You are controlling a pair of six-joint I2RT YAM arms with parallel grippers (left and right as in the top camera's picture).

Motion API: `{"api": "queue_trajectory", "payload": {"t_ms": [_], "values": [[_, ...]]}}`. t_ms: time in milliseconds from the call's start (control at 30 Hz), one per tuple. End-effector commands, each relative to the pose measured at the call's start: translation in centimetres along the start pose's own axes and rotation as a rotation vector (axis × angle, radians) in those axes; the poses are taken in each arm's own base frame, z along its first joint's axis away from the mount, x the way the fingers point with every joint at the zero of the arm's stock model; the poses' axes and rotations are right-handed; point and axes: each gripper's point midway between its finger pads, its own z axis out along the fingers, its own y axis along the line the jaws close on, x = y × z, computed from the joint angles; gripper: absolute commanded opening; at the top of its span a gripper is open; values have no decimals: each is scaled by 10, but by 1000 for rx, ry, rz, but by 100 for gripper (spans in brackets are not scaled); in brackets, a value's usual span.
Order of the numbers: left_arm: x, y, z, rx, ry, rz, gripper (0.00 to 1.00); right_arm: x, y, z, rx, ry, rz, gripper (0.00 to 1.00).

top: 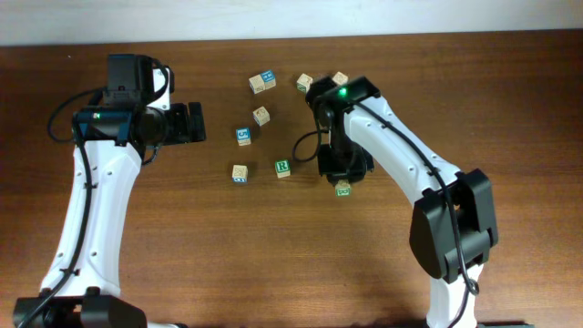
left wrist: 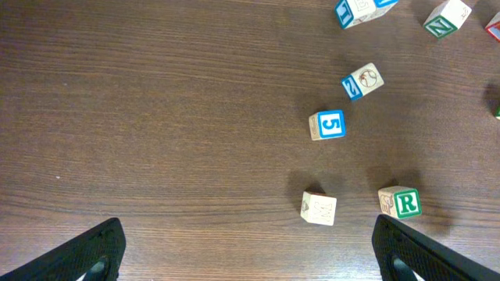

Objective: Rotate 4 blocks

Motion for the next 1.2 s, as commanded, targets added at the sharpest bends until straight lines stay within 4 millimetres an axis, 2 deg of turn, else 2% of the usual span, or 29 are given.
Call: {"api": "queue_trajectory", "payload": {"t_ms": [0, 100, 200, 233, 367, 467, 567, 600, 667, 700, 767, 800, 867, 933, 1000, 1033, 1100, 1167], "values": [[-6, 2, -2, -7, -13, -11, 99, 23, -6, 34, 3, 94, -4, 23], [-6, 2, -2, -7, -14, -11, 99, 40, -6, 53, 28, 145, -21, 23], [-6, 2, -2, -7, -14, -11, 99, 36, 2, 59, 18, 113, -37, 24], [-6, 2, -2, -7, -13, -11, 99, 34, 2, 60, 14, 105, -37, 29], [-6, 2, -2, -7, -14, -11, 99, 34, 2, 72, 12, 99, -15, 32], [-6, 2, -2, -7, -14, -11, 99, 36, 1, 72, 15, 105, -15, 49], [-6, 2, -2, -7, -14, -11, 99, 34, 1, 71, 14, 102, -13, 50], [-6, 2, -2, -7, -14, -11, 99, 28, 0, 66, 3, 86, -7, 50], [-6, 2, -2, -7, -14, -11, 99, 2, 7, 36, -53, 11, -9, 49], [-6, 2, -2, -7, -14, -11, 99, -27, 23, 14, -115, -111, -21, 50], [-6, 2, -2, -7, -14, -11, 99, -61, 46, 4, -187, -263, -47, 54], [-6, 2, -2, -7, -14, -11, 99, -89, 73, 0, -240, -388, -94, 59], [-6, 2, -2, -7, -14, -11, 99, -109, 103, 9, -271, -474, -157, 60], [-6, 2, -2, -7, -14, -11, 99, -112, 125, 29, -269, -485, -260, 60], [-6, 2, -2, -7, -13, -11, 99, -106, 136, 43, -247, -470, -317, 60], [-6, 2, -2, -7, -14, -11, 99, -104, 137, 49, -233, -459, -322, 59], [-6, 2, -2, -7, -14, -11, 99, -101, 122, 55, -161, -438, -303, 49], [-6, 2, -2, -7, -13, -11, 99, -97, 119, 58, -151, -414, -285, 43]]}}
